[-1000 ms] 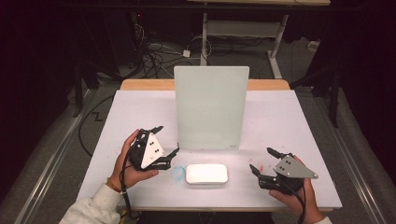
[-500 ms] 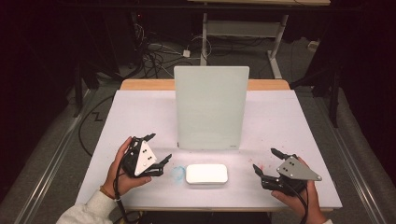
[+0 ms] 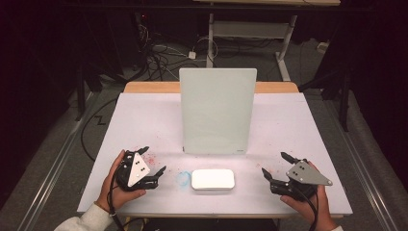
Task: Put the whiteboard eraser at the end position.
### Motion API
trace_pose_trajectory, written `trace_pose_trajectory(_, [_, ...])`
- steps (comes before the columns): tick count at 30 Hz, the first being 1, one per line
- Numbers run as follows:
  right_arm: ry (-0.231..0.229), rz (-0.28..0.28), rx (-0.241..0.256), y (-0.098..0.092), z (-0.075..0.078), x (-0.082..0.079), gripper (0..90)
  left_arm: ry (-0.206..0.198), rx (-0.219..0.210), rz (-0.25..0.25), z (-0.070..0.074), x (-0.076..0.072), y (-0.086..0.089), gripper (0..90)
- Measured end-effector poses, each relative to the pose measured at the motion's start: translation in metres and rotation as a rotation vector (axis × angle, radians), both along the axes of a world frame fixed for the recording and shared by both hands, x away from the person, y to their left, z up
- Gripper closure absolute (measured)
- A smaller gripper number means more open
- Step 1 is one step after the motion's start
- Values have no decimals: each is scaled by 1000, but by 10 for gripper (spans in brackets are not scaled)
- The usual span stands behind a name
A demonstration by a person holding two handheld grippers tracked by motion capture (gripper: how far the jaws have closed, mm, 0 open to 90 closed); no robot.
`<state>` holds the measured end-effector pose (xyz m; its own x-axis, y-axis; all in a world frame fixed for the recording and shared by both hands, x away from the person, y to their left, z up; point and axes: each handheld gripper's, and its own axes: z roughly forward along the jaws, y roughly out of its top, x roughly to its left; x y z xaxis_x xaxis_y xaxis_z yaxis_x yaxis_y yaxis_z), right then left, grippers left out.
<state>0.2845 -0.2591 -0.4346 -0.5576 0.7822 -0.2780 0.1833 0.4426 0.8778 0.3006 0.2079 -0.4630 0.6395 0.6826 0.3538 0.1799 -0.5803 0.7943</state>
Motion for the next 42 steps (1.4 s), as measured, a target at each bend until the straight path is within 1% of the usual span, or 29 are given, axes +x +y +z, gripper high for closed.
trace_pose_trajectory(2, [2, -7, 2, -1, -1, 0, 222, 13, 1, 6, -4, -2, 4, 166])
trace_pose_trajectory(3, [2, -8, 5, -1, -1, 0, 220, 20, 9, 8, -6, -3, 6, 166])
trace_pose_trajectory(7, [9, -13, 6, -1, -2, 2, 215, 48, 7, 20, -11, -8, 13, 166])
trace_pose_trajectory(10, [9, -12, 4, -1, -3, 2, 207, 50, 13, 22, -12, -9, 12, 153])
trace_pose_trajectory(12, [12, -18, 8, -2, -2, 2, 198, 49, 2, 24, -12, -9, 12, 152])
trace_pose_trajectory(14, [11, -20, 14, -2, -2, 3, 185, 53, 10, 25, -13, -9, 12, 152])
trace_pose_trajectory(16, [12, -25, 15, -2, -2, 4, 166, 52, 10, 24, -13, -9, 12, 152])
trace_pose_trajectory(19, [7, -20, 7, -1, -1, 4, 166, 52, 3, 28, -12, -8, 12, 152])
trace_pose_trajectory(20, [11, -23, 10, -1, -1, 3, 166, 53, 5, 26, -13, -8, 12, 152])
trace_pose_trajectory(22, [6, -22, 3, 0, -1, 3, 166, 51, 9, 29, -13, -9, 12, 152])
trace_pose_trajectory(24, [3, -20, 5, 1, 0, 3, 166, 49, -3, 30, -12, -9, 13, 152])
trace_pose_trajectory(26, [1, -23, -3, 2, -1, 4, 166, 49, 2, 31, -12, -9, 14, 152])
trace_pose_trajectory(28, [1, -19, 4, 3, -1, 5, 166, 53, 0, 32, -12, -8, 15, 152])
trace_pose_trajectory(33, [8, -11, 1, 5, -3, 8, 167, 60, -1, 38, -14, -9, 15, 153])
trace_pose_trajectory(36, [7, -5, 4, 6, -3, 8, 167, 56, 1, 39, -12, -10, 15, 153])
trace_pose_trajectory(38, [6, 0, -8, 6, -4, 8, 166, 53, -3, 38, -11, -10, 15, 152])
trace_pose_trajectory(42, [2, -13, -1, 4, -3, 7, 167, 56, 3, 35, -12, -10, 15, 153])
